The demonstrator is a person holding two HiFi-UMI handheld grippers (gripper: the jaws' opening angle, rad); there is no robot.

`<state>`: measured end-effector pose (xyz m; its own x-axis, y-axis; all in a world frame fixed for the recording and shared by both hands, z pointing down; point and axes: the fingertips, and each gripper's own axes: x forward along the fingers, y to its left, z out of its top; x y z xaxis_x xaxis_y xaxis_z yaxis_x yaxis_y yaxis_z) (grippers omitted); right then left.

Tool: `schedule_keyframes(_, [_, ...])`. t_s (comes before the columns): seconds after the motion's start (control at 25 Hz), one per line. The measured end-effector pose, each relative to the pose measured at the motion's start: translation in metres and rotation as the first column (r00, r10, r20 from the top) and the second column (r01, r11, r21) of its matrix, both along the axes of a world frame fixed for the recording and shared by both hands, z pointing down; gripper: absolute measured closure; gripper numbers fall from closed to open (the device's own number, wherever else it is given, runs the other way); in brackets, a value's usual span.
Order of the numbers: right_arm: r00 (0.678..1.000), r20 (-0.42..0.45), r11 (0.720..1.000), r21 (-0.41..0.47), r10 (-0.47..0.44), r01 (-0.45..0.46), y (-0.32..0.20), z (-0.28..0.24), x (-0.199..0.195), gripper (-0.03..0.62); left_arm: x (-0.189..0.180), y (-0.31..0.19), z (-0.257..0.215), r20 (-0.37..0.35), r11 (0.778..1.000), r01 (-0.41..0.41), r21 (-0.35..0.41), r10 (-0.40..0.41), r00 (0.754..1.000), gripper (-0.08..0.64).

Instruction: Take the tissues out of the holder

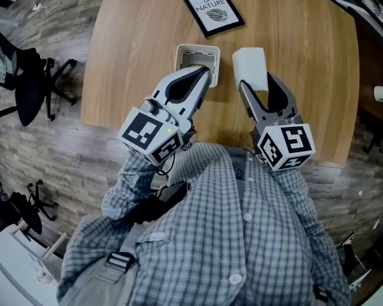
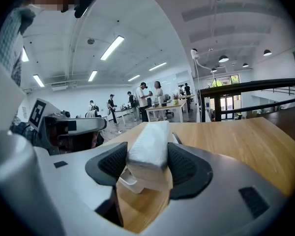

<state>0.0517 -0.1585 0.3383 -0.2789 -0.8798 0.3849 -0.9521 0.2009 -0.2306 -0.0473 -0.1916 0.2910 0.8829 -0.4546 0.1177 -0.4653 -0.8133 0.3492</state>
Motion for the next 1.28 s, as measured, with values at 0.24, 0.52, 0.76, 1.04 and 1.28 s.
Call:
schedule_keyframes(0.24, [0.999,0.003,0.998,0.036,0.047,-0.047,0.016,-0.016,0.037,0.327,0.027,0.011,-0.014,0.010,0.998,-0.050,0.033,0.049,0.999,0.555])
schedule_keyframes(0.52, [0.997,0.020,0.995,0.067,0.079,-0.080,0.026,-0.027,0.065,0.328,0.040,0.016,-0.021,0.021,0.997,-0.058,0.049,0.057,0.998,0.555])
schedule_keyframes(0.76, [0.994,0.048,0.992,0.076,0.098,-0.102,0.031,-0.030,0.074,0.328,0.047,0.021,-0.024,0.031,0.995,-0.073,0.065,0.071,0.997,0.555])
schedule_keyframes(1.04, [0.995,0.053,0.993,0.084,0.084,-0.088,0.030,-0.029,0.076,0.328,0.049,0.019,-0.022,0.043,0.996,-0.064,0.065,0.061,0.997,0.555])
schedule_keyframes(1.28, [0.996,0.058,0.994,0.082,0.067,-0.072,0.030,-0.028,0.073,0.330,0.049,0.019,-0.023,0.047,0.996,-0.061,0.066,0.058,0.997,0.555])
